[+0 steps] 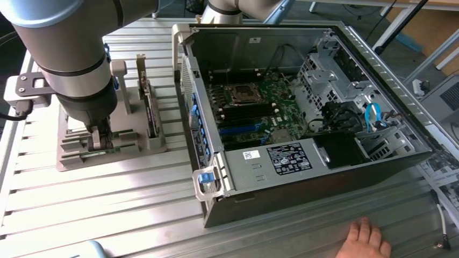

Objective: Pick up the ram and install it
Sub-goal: 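Pick up the ram and move it above insertion slot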

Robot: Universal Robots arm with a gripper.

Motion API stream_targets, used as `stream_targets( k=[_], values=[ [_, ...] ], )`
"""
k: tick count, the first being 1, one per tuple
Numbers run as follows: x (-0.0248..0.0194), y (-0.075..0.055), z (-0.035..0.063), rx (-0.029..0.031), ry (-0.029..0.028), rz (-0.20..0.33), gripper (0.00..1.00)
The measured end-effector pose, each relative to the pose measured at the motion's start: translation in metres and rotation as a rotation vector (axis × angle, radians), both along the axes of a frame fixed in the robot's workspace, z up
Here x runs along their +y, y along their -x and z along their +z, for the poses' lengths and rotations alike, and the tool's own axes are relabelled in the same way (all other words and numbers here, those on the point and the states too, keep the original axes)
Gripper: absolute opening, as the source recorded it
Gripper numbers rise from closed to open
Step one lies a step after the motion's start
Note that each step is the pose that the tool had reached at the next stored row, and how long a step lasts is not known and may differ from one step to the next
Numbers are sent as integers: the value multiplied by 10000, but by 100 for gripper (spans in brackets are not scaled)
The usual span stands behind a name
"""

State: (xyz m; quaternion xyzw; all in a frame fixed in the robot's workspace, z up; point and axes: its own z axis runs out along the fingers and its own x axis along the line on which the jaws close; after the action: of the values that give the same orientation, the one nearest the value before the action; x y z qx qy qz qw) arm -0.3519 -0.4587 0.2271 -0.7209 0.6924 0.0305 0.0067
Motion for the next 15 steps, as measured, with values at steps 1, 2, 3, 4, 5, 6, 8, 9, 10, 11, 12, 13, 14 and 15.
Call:
stream_targets(
  k=[1, 2, 3, 4, 5, 6, 8, 9, 10, 11, 12, 13, 14, 15],
  values=[
    [0, 0, -11, 1, 0, 1, 31],
    [0, 0, -21, 1, 1, 0, 31],
    [-1, 0, -32, 2, 1, 0, 31],
    [-1, 0, -41, 2, 1, 0, 31],
    [-1, 0, -52, 2, 1, 1, 31],
    [-1, 0, -60, 2, 1, 1, 31],
    [-1, 0, -77, 2, 1, 0, 31],
    [-1, 0, -84, 2, 1, 1, 31],
    [-1, 1, -86, 3, 2, 1, 31],
    [-1, 1, -85, 4, 3, 0, 31],
    [-1, 1, -85, 3, 2, 0, 31],
    [-2, 0, -86, 3, 1, 0, 31],
    [-10, -1, -88, 0, 0, 2, 31],
    [-20, 0, -88, 0, -1, 1, 31]
  ],
)
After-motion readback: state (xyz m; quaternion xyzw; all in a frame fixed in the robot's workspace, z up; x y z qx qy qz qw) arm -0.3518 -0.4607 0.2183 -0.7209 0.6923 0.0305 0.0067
